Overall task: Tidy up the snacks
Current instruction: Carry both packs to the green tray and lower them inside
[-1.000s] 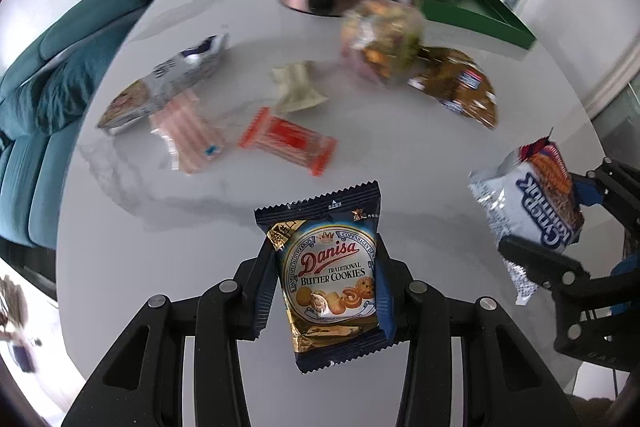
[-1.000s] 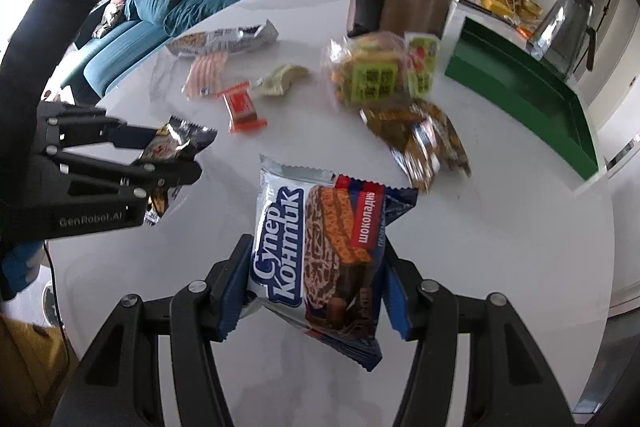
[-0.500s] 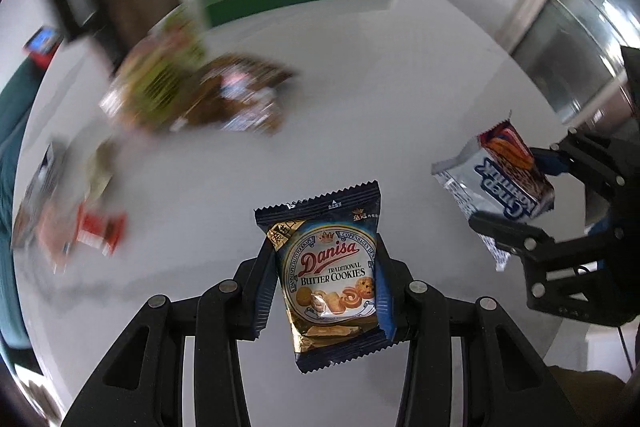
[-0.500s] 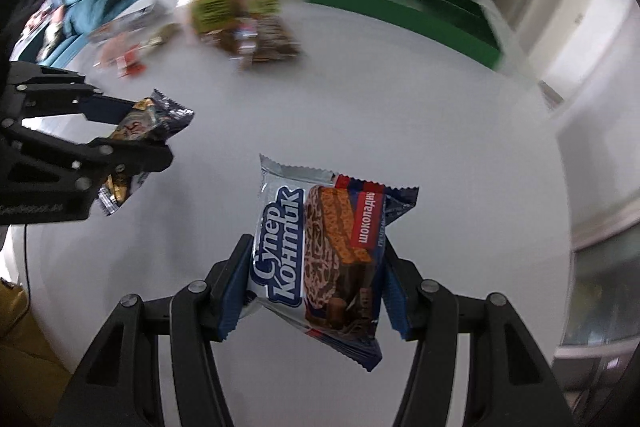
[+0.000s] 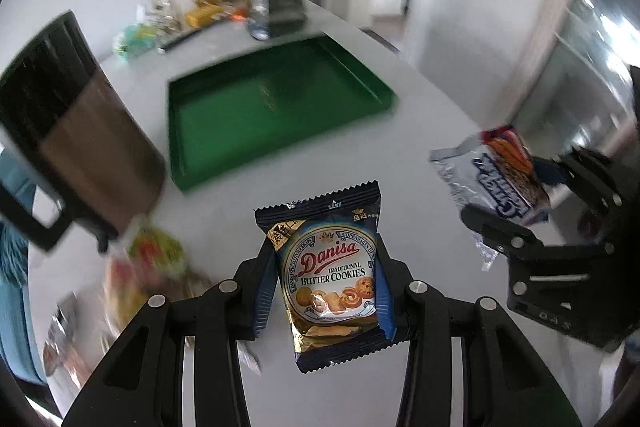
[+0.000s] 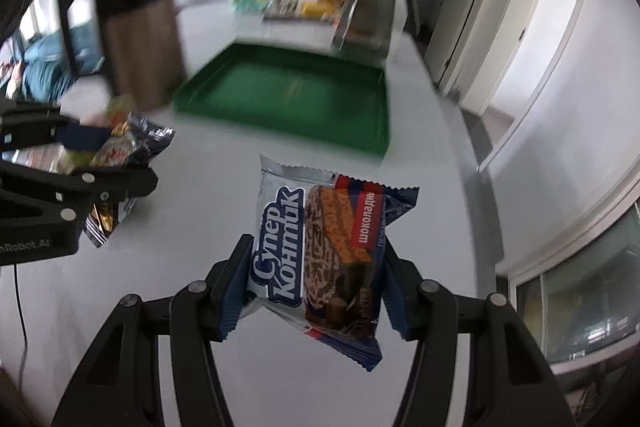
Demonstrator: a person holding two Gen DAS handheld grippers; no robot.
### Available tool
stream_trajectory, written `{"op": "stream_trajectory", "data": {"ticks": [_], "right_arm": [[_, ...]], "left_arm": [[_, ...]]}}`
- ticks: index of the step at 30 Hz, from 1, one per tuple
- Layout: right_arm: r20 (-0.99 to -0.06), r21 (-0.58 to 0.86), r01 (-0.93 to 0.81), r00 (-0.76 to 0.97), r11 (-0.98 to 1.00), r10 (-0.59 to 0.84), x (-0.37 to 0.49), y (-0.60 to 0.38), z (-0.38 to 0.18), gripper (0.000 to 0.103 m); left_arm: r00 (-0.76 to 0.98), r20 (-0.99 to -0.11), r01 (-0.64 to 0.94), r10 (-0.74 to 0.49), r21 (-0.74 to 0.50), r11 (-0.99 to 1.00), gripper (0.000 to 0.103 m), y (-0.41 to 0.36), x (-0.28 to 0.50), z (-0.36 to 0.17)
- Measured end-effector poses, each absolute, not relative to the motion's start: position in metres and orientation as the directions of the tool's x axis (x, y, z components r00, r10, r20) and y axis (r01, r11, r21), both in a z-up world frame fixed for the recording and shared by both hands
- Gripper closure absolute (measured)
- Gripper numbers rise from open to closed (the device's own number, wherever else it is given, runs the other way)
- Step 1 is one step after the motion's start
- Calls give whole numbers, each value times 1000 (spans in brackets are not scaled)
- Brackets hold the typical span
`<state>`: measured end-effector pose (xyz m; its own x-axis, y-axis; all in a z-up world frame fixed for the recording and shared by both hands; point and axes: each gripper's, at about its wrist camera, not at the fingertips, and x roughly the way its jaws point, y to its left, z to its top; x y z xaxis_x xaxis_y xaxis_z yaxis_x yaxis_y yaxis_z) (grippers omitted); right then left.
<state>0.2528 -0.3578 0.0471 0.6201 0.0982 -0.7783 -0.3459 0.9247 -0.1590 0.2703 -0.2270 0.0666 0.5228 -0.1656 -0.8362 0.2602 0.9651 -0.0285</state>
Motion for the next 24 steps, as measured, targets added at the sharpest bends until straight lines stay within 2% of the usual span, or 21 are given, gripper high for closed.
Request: {"op": "stream_trajectory", "data": {"ticks": [5,10,18,24], "right_arm": [[-710,-153,-310,695,938,113,336,-352,73,27],[-699,-138,-311,703,940,130,405,-334,64,27],[-765,-92,-320,629,943,139,477,-321,11,27],[-809,-49,-292,572,955,133,511,-322,-23,27]], "left_arm": [[569,-816,97,-99,-53,994,66,-206,350,73],[568,-823,-11,-9,-18,1000,66,-196,413,58],[507,-858,-99,84,39,994,66,-190,486,11],[438,-894,-143,98,38,989,66,-178,500,-25]]}}
